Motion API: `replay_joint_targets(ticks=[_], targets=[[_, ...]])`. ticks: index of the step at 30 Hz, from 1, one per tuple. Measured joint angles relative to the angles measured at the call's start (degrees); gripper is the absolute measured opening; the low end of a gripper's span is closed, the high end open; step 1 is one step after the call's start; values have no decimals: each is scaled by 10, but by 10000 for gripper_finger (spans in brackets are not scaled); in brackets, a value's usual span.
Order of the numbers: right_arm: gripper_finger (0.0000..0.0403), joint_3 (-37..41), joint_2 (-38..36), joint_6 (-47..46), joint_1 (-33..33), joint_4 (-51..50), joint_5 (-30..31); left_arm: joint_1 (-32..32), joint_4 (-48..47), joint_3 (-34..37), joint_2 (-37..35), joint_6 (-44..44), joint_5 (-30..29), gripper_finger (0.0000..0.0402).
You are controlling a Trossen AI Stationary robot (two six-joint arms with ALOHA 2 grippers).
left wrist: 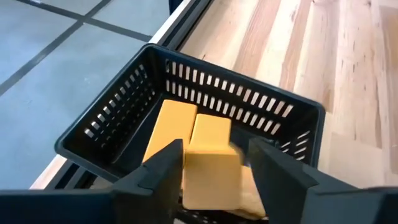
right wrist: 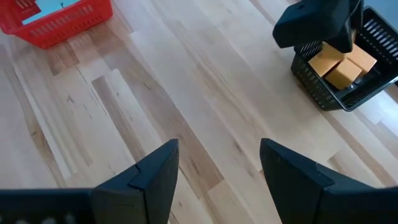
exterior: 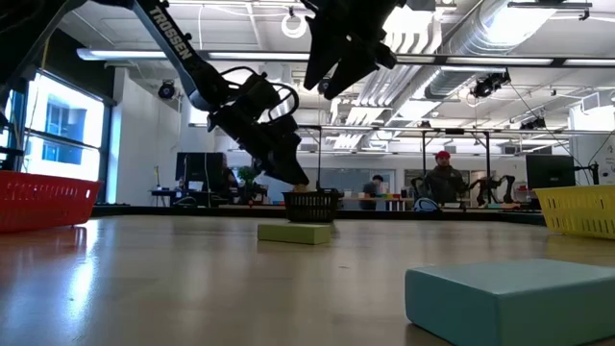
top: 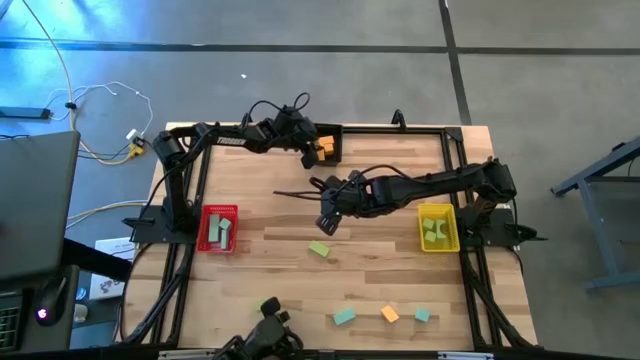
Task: Sort & place blocks by color
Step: Put the orange block into the black bin, then put the green block into the yellow bin
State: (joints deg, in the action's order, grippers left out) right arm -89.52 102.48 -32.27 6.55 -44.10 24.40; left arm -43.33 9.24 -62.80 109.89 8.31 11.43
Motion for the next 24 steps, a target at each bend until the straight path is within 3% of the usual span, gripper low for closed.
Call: replay_joint_targets(ticks=[7,16,24], targets=[[212,0,0,-20,7,0,5,0,-60,-24,-5,-6,1,211],[212,0,0,-38,29,1,23,0,-156,-31,-72,28,3,210],[212,0,0,-66,52,17,21,13,-325,-27,-155,73,6,210]])
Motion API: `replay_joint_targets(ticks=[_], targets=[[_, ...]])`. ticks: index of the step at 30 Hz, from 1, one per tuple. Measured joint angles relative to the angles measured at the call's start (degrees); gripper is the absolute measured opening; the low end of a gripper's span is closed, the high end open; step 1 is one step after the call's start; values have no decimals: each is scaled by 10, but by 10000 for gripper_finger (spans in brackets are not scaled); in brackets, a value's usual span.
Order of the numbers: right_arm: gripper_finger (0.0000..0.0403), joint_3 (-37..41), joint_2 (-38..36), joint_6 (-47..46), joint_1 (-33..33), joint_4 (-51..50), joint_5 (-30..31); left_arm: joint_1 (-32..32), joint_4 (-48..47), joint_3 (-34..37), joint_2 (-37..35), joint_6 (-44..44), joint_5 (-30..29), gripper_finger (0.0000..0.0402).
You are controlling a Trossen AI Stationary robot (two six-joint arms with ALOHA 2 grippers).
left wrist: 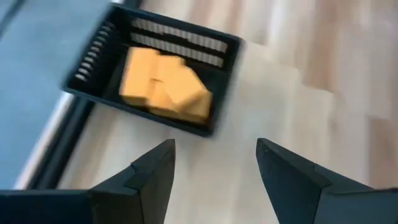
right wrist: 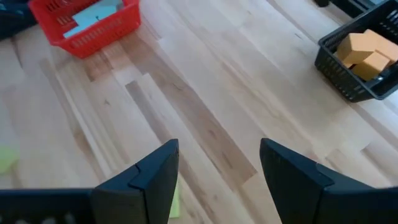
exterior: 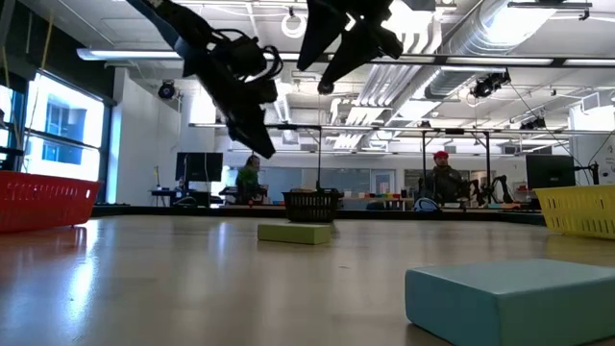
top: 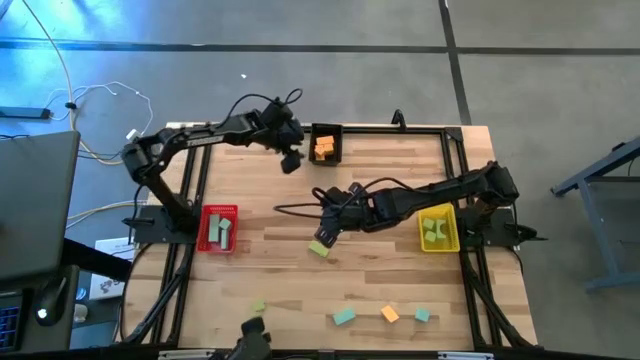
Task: Sort & place blocks by color
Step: Put the green block into the yellow bin
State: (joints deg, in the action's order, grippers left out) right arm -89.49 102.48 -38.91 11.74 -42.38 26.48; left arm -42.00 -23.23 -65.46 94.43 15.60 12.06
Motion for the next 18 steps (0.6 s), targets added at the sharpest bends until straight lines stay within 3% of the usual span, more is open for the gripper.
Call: replay_joint_targets(ticks=[4,8,18], targets=[[212,0,0,-17,12,9,0,9,-49,25,-39,1,69,210],[212,0,0,-27,26,17,3,19,-38,73,-93,-36,139,210],[212,0,0,-33,68,49,66,96,-22,182,-215,-127,126,209]])
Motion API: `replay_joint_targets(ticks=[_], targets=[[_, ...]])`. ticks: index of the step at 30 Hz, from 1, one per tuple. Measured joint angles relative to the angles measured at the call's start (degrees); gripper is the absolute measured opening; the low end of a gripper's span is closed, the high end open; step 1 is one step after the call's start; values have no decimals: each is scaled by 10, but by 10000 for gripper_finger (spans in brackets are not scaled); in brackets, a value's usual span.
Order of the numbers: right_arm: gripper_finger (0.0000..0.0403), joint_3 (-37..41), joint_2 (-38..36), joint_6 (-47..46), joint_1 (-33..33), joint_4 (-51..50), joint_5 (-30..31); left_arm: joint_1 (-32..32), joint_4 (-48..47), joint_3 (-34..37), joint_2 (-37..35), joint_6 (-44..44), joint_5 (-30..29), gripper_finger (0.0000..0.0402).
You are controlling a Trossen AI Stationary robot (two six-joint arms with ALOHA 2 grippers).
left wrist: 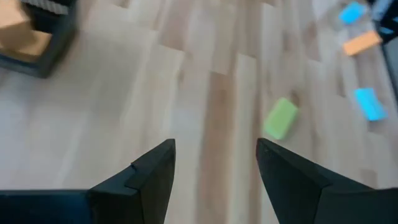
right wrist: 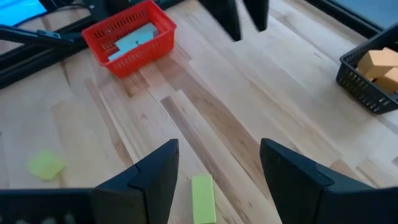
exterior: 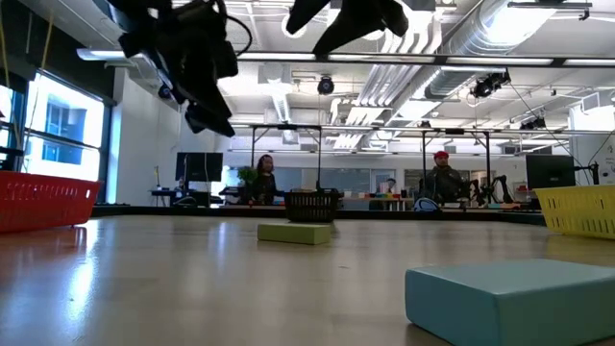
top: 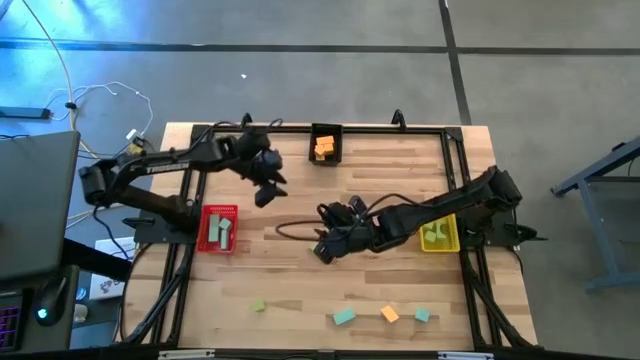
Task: Sort & place blocks by color
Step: Put the green block into the yellow bin
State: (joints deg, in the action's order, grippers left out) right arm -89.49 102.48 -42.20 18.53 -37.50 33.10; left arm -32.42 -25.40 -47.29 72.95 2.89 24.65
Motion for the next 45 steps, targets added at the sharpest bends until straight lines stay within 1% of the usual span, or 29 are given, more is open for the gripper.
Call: replay_joint_targets(ticks=[3,6,12,15,20,26,30,33,41,45], targets=[[212,0,3,1,12,4,24,34,4,23,-32,-24,-5,209],[212,0,15,2,20,8,42,72,7,40,-62,-45,-32,209],[212,0,53,9,21,18,34,138,9,60,-115,-84,-113,209],[212,0,70,10,21,22,28,166,8,65,-133,-98,-136,209],[212,0,92,20,21,22,19,198,12,66,-145,-104,-152,209],[212,0,118,35,21,22,-13,220,21,66,-145,-104,-207,209],[212,0,137,50,15,22,-52,229,33,66,-145,-104,-235,209],[212,0,151,47,6,22,-75,231,36,66,-145,-102,-239,209],[212,0,181,21,-20,25,-103,231,38,66,-145,-102,-239,209],[212,0,190,21,-28,30,-128,231,38,66,-145,-102,-239,209]])
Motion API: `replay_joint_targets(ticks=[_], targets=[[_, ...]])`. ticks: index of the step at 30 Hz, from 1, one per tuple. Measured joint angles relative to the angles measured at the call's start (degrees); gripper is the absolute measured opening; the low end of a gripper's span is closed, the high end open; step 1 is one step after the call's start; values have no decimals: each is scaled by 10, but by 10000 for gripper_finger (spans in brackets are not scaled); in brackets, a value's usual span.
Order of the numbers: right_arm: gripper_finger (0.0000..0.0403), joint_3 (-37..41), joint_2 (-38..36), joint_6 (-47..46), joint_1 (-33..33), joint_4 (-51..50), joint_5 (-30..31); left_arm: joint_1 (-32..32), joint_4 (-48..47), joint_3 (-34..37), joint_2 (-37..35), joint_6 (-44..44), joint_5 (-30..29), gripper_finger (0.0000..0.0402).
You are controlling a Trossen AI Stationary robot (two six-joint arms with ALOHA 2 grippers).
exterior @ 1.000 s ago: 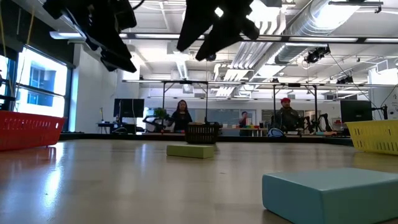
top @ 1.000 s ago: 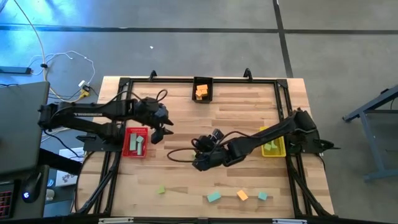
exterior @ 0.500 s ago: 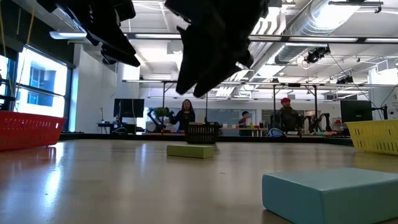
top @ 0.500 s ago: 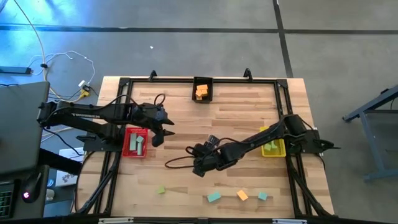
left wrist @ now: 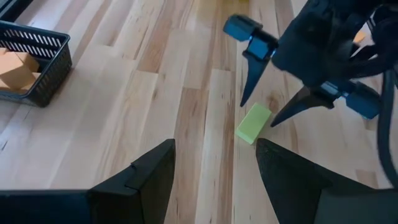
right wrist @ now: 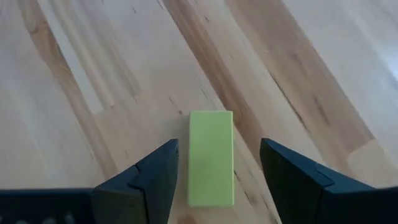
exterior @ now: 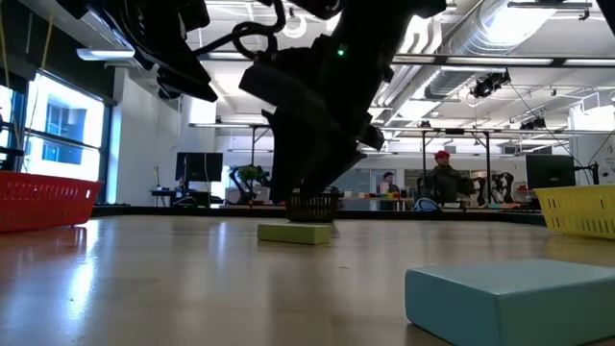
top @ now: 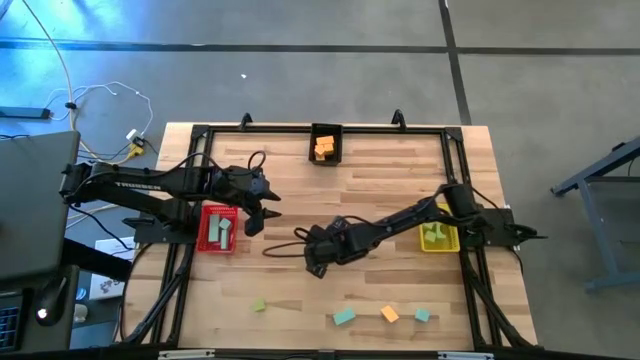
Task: Sort & place blocks by color
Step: Put the green block into the yellow bin
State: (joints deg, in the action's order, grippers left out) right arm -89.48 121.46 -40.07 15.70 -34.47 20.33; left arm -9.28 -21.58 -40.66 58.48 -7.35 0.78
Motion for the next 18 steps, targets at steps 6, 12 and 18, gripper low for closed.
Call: replay_joint_targets(ticks=[6,12,18], targets=[[212,0,24,0,-1,11,-12,0,0,0,0,0,0,209],[212,0,48,-12,0,17,-13,0,1,0,0,0,0,209],[181,-2,53,-44,1,11,-20,0,0,0,0,0,0,209]])
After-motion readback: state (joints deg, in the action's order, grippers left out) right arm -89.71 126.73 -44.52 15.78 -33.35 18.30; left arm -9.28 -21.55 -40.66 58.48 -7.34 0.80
